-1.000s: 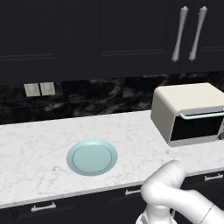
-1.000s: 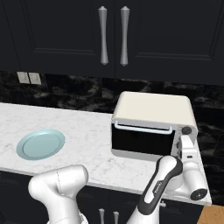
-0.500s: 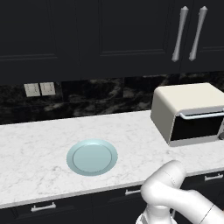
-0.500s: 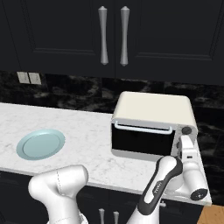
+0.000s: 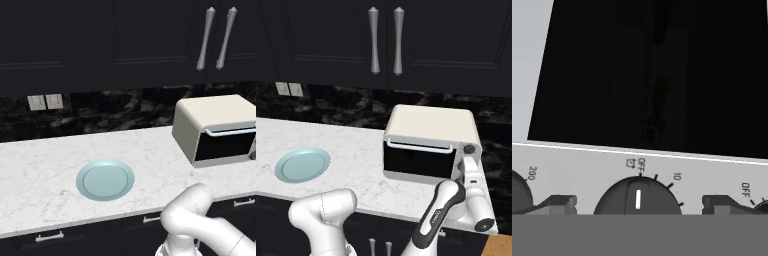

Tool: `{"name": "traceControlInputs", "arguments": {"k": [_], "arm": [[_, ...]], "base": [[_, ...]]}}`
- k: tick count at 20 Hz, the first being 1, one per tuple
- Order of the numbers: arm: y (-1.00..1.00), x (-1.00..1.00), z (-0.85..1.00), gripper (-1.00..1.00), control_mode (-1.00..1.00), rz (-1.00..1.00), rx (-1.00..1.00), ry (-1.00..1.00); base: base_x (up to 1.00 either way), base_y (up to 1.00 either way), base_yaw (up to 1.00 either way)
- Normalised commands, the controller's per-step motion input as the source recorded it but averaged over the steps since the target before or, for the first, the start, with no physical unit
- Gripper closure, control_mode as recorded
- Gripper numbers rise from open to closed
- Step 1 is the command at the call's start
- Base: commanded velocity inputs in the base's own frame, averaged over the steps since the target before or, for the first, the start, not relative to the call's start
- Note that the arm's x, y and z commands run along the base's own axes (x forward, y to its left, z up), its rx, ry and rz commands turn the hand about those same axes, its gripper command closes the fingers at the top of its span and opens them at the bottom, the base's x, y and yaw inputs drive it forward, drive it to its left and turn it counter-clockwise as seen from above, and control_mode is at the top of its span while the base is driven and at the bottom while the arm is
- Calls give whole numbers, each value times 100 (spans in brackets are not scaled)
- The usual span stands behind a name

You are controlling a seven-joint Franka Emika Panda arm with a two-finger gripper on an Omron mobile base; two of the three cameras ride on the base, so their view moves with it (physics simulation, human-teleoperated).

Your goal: Pick up the kebab skewer and baguette bread, and place them inside the toaster oven. Close the toaster oven door and start by setting the timer.

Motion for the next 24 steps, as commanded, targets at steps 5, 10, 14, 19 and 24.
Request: {"name": "traceControlInputs", "arguments": {"k": [5, 10, 14, 19, 24], "arm": [[-2, -19, 0, -100, -100, -1, 0, 0], [16, 10, 0, -100, -100, 0, -1, 0], [6, 6, 0, -100, -100, 0, -2, 0], [0, 0, 0, -100, -100, 0, -2, 0], [-6, 11, 0, -100, -100, 0, -3, 0]], "base": [[0, 0, 0], [0, 0, 0], [0, 0, 0], [0, 0, 0], [0, 0, 0]]}}
